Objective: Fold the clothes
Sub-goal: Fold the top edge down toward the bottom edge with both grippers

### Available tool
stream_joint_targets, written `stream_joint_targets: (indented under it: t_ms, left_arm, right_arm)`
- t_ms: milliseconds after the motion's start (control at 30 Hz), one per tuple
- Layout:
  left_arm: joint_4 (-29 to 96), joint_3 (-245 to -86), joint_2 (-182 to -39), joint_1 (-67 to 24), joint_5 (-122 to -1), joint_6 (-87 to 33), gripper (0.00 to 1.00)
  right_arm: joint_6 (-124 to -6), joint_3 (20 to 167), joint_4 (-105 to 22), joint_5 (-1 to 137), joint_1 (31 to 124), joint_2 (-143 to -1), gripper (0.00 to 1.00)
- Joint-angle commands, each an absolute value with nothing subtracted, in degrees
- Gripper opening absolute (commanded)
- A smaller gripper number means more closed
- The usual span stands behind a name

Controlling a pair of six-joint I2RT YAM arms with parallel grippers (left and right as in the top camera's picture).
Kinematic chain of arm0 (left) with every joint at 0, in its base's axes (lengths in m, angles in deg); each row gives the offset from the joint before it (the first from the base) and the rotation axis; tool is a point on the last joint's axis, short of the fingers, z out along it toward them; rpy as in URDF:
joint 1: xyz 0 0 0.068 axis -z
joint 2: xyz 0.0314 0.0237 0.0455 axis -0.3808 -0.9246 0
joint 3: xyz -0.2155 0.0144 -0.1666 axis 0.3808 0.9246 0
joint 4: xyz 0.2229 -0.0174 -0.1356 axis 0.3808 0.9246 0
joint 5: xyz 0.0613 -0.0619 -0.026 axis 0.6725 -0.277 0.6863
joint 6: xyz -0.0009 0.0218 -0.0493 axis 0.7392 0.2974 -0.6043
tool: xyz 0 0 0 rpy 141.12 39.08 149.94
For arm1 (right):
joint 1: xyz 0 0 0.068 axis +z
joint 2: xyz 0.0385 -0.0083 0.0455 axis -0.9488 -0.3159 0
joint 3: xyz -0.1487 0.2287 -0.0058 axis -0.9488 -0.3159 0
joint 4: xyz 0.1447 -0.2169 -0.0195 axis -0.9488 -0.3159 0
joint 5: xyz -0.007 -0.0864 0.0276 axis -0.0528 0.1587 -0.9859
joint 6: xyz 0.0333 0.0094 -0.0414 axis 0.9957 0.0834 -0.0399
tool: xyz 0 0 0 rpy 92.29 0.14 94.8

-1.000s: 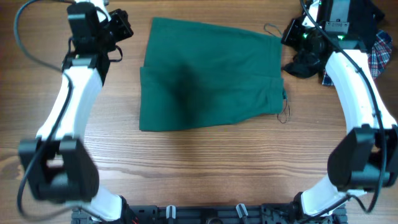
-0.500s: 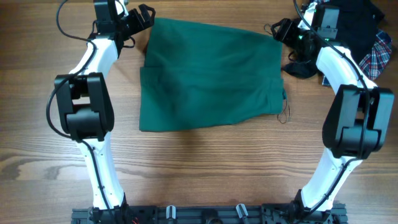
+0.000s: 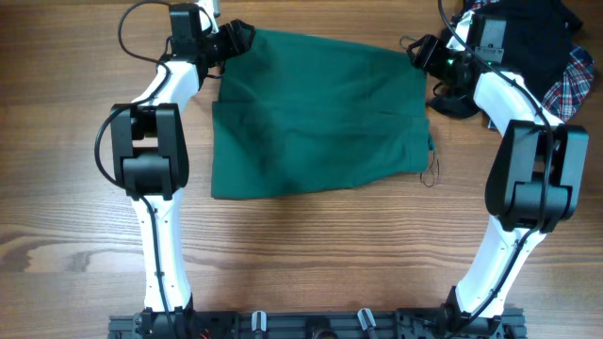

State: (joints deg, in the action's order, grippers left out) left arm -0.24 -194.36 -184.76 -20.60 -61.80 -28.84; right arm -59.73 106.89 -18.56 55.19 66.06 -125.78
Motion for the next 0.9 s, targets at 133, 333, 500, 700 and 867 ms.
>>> stream_joint_targets:
  t_ms: [133, 333, 500, 700, 867]
  left_arm:
    - [0.7, -195.1, -186.6, -20.5, -61.8, -28.4, 0.23]
    - [6.3, -195.4, -186.4, -21.3, -61.9, -25.7, 0.04]
    - [10.2, -196.9, -183.8, -21.5, -61.8, -22.5, 0.04]
    - [10.8, -196.9, -182.7, -21.7, -61.9, -22.5, 0.04]
    - [10.8, -196.9, -182.7, -21.7, -61.8, -22.5, 0.04]
  right_arm:
    - [-59.5, 107.2, -18.5, 54.7, 65.9, -127.2, 0.71]
    - [-59.6, 107.2, -19.3, 53.6, 65.9, -126.7, 0.59]
    - [-60.9, 107.2, -20.4, 54.2, 65.9, -125.9, 0.66]
    - [-60.0, 107.2, -19.0, 59.3, 65.9, -127.8, 0.66]
    - [-57.8, 107.2, -16.9, 56.3, 66.0, -131.0, 0.63]
